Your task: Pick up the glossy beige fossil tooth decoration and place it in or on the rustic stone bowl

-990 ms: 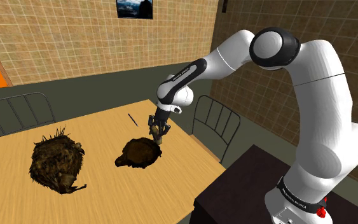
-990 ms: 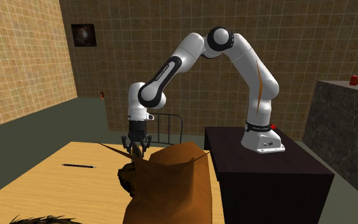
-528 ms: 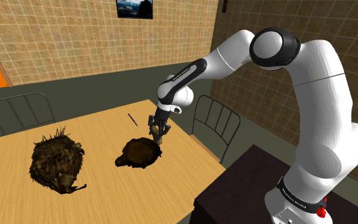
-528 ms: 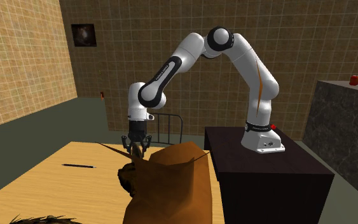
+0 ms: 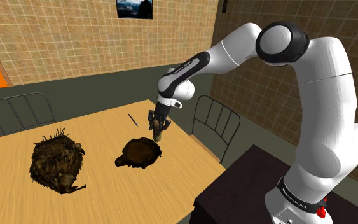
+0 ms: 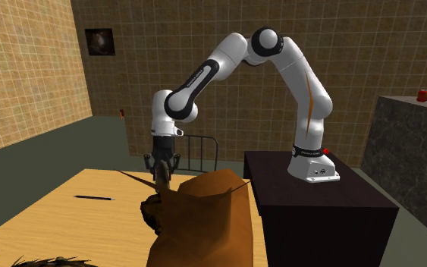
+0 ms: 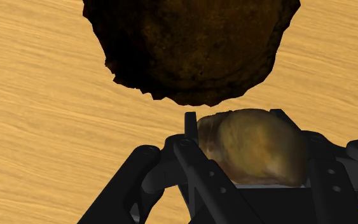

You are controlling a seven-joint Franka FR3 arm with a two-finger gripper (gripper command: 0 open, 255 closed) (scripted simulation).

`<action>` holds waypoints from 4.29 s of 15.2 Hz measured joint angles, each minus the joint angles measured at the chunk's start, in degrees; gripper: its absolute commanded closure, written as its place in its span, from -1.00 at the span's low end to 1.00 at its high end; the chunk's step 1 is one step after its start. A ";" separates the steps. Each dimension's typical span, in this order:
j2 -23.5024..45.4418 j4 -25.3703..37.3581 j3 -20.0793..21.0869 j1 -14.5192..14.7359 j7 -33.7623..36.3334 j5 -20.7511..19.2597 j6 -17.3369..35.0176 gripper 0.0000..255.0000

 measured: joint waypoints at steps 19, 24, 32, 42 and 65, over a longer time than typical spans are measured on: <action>-10.07 1.00 1.76 -1.91 2.70 1.61 -10.30 1.00; -11.83 1.86 2.14 -1.80 3.87 1.81 -12.51 1.00; -11.48 1.92 4.15 5.38 12.88 0.44 -8.89 1.00; -7.38 0.60 3.66 7.43 13.34 -0.64 -3.32 1.00; -9.29 -0.28 3.99 5.35 11.64 0.27 -4.78 -1.00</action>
